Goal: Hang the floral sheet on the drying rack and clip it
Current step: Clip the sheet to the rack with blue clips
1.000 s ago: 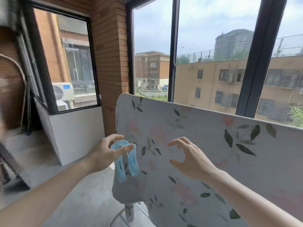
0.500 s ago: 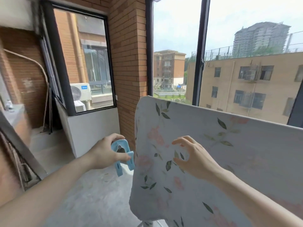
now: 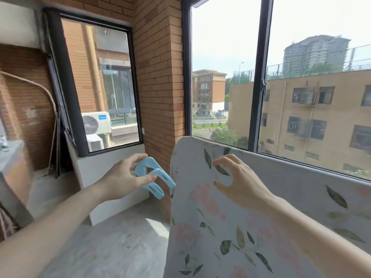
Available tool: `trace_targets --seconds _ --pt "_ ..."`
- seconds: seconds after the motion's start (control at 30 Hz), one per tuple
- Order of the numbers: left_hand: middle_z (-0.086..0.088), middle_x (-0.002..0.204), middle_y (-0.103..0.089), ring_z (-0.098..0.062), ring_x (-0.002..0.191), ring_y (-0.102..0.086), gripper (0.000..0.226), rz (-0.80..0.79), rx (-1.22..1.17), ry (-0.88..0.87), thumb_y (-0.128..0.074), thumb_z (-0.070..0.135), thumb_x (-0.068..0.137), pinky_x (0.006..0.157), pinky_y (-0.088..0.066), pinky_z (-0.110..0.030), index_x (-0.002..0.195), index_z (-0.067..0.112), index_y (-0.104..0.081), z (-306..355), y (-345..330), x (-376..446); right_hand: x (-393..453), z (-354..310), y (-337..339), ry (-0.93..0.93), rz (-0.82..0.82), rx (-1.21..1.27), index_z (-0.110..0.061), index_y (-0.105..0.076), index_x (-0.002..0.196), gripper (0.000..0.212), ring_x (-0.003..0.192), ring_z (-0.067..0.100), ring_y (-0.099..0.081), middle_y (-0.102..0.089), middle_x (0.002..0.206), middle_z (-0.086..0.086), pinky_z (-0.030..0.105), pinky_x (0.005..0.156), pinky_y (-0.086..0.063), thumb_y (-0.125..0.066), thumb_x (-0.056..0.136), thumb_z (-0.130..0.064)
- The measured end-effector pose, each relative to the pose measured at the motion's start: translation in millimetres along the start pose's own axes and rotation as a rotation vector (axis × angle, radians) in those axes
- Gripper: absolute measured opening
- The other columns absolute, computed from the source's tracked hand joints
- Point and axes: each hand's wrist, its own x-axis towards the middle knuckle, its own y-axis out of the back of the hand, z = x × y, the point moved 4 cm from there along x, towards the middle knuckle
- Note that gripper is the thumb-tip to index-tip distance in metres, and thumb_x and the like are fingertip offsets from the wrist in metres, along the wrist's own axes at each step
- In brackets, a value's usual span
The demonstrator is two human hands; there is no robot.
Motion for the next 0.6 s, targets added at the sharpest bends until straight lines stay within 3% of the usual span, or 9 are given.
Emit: trace_targets --seconds 0.13,0.27,0.4,0.6 --pt "0.022 0.128 -0.063 0.009 0.116 -0.058 0.077 -0.004 -0.065 -0.037 -0.082 0.055 0.077 0.087 -0.046 -0.015 0.145 0.032 -0.054 -11 8 49 36 0 2 -0.018 0.072 -0.033 -0.041 -0.056 0.129 0.042 0.121 0.009 -0.049 -0.048 0.135 -0.019 0.032 0.099 -0.045 -0.071 0.091 -0.038" --pt "0.018 0.129 -0.062 -0.001 0.114 -0.060 0.066 -0.016 -0.060 -0.100 -0.081 0.050 0.083 0.076 -0.046 -0.011 0.141 0.035 -0.053 -17 10 98 69 2 -5 -0.054 0.087 -0.118 -0.039 -0.056 0.132 0.044 0.124 0.013 -0.047 -0.049 0.139 -0.015 0.037 0.105 -0.042 -0.070 0.091 -0.038" --pt "0.019 0.131 -0.060 -0.007 0.119 -0.059 0.075 -0.056 -0.058 -0.179 -0.082 0.058 0.080 0.092 -0.053 -0.027 0.144 0.035 -0.051 -32 14 145 109 1 -20 -0.098 0.110 -0.189 -0.039 -0.057 0.131 0.041 0.132 0.017 -0.047 -0.051 0.143 -0.012 0.042 0.109 -0.041 -0.068 0.092 -0.037" --pt "0.029 0.129 -0.057 0.009 0.114 -0.053 0.071 -0.104 -0.065 -0.292 -0.078 0.061 0.081 0.086 -0.046 -0.021 0.143 0.041 -0.050 -57 20 204 151 16 -42 -0.286 0.140 -0.301 -0.030 -0.056 0.141 0.044 0.123 0.023 -0.058 -0.054 0.143 -0.004 0.040 0.096 -0.051 -0.061 0.097 -0.034"
